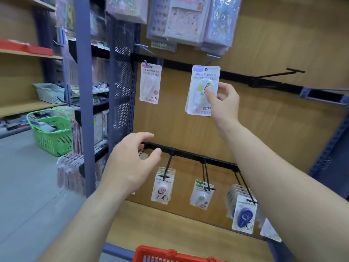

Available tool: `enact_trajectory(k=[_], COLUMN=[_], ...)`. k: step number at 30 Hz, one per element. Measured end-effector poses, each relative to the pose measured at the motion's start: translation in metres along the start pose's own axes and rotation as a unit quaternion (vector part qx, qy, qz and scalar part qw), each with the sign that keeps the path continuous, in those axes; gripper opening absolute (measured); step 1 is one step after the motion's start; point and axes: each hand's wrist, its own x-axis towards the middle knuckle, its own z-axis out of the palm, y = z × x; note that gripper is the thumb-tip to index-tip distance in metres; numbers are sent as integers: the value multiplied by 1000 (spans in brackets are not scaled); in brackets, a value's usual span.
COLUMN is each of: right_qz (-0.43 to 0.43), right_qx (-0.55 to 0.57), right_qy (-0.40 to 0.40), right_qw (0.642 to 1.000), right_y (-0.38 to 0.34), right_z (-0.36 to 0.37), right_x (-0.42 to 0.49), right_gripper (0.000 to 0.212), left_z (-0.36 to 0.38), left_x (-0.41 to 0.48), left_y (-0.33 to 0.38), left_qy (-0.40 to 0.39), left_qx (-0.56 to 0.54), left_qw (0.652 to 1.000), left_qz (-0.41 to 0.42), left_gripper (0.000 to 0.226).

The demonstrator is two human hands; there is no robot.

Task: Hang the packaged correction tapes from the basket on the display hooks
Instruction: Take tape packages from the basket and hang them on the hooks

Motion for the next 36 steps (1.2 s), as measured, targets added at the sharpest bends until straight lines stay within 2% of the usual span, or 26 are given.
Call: enact_trajectory(k=[6,12,20,36], right_qz=[28,34,28,27], right_qx=[-11,22,6,7], right_qy=[17,47,16,52], right_qw=[999,998,999,998], right_y=[-1,4,2,12], right_z=[9,8,11,13], right_x=[3,2,8,9], right_gripper=[22,19,21,20], left_z=[0,2,6,7], left_x=[1,3,5,6], left_y=[-6,-10,-12,-15], left_qy=[5,0,-1,0], left_qx=[-3,3,4,8], left_qw=[1000,1000,1000,1000], left_qz=[-11,-15,-26,-31], left_gripper=[36,35,34,34])
